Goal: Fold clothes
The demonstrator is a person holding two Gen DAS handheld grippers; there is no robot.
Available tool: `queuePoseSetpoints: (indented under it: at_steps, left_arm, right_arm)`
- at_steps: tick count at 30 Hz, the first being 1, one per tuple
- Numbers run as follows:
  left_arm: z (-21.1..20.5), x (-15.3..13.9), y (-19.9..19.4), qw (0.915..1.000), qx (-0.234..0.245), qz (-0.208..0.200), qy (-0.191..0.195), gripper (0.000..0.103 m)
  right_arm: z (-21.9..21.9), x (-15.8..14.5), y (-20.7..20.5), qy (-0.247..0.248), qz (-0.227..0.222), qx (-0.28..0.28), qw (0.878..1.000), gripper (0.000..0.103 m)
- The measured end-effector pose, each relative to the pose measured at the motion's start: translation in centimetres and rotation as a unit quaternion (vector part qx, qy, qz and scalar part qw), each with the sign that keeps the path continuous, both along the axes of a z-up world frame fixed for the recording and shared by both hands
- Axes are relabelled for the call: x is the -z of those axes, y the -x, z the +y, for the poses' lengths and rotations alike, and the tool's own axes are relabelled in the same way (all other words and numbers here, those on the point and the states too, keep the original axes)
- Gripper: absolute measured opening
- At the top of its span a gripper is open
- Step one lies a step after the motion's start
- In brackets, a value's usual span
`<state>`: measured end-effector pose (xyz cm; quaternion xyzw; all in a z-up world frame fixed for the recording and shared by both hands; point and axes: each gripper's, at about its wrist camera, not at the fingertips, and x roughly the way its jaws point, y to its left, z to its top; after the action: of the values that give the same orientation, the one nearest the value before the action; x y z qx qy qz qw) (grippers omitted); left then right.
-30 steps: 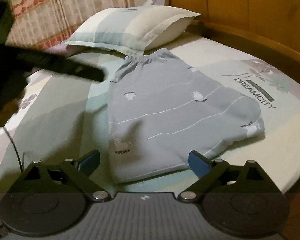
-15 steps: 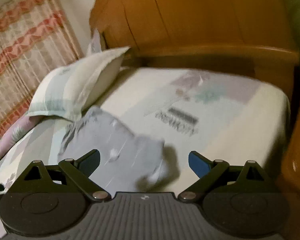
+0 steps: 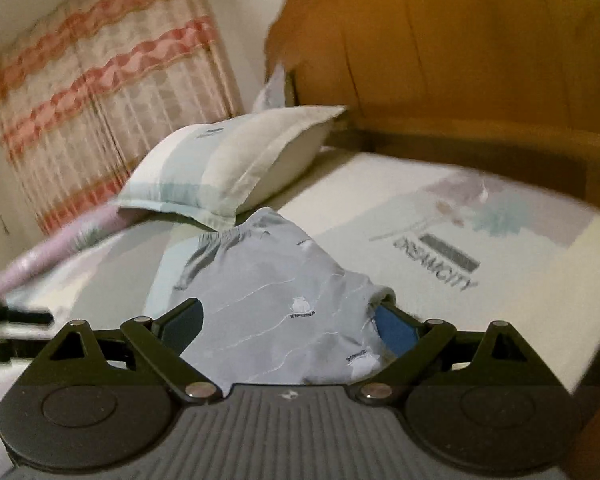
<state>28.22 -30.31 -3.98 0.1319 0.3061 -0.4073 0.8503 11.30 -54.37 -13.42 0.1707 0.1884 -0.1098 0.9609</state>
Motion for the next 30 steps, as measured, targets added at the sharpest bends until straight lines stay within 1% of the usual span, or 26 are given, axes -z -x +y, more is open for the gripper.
queuePoseSetpoints:
  at_steps: [2,4,7,13,16,19,22,24,26,28,29,30]
  left_arm:
    - [-0.3,0.1,0.1,1.0,0.002,0.002,-0.002,0.097]
    - [-0.7,0.1,0.0,1.0,0.004,0.004,-0.005,0.097]
    - [-1.3,0.1,0.1,0.9999,0.006,0.004,-0.012,0.097]
    - [-2.5,0.3,0.0,0.9998,0.01,0.01,-0.011,0.097]
    - [-3.0,0.4,0.1,0.9998,0.013,0.01,-0.013,0.097]
    - [-3.2,0.4,0.1,0.9998,0.014,0.006,-0.013,0.097]
    - [-3.2,0.3,0.1,0.9998,0.014,0.003,-0.013,0.097]
    - [-3.1,0.3,0.0,0.9999,0.011,-0.001,-0.013,0.097]
    - [-2.9,0.3,-0.2,0.9999,0.009,-0.002,-0.011,0.097]
    - [-2.8,0.3,-0.4,0.9999,0.006,0.002,-0.009,0.097]
    - [-2.8,0.4,-0.5,0.9999,0.007,0.003,-0.009,0.097]
    - [-2.8,0.4,-0.5,0.9999,0.007,0.005,-0.008,0.097]
  right_arm:
    - [0.8,0.5,-0.3,0.004,0.012,-0.023,1.0,0.097]
    - [1.4,1.1,-0.4,0.012,0.019,-0.029,0.999,0.097]
    - [1.4,1.5,-0.3,0.005,0.014,-0.034,0.999,0.098]
    - [-0.1,1.7,0.0,-0.031,-0.004,-0.025,0.999,0.098]
    - [-2.2,1.8,-0.5,-0.079,-0.013,-0.016,0.997,0.099]
    - [-4.5,2.3,-1.1,-0.143,-0.018,-0.01,0.989,0.099]
    - [-6.4,2.4,-1.7,-0.183,-0.018,-0.014,0.983,0.099]
    - [-7.4,2.2,-1.9,-0.204,-0.015,-0.003,0.979,0.099]
    - [-8.0,1.6,-2.0,-0.19,-0.01,0.012,0.982,0.099]
    - [-9.0,2.1,-2.4,-0.217,0.02,0.023,0.976,0.099]
    - [-9.5,2.6,-2.6,-0.247,0.025,0.018,0.969,0.1]
    - [-9.7,2.9,-2.4,-0.271,0.015,0.01,0.963,0.1]
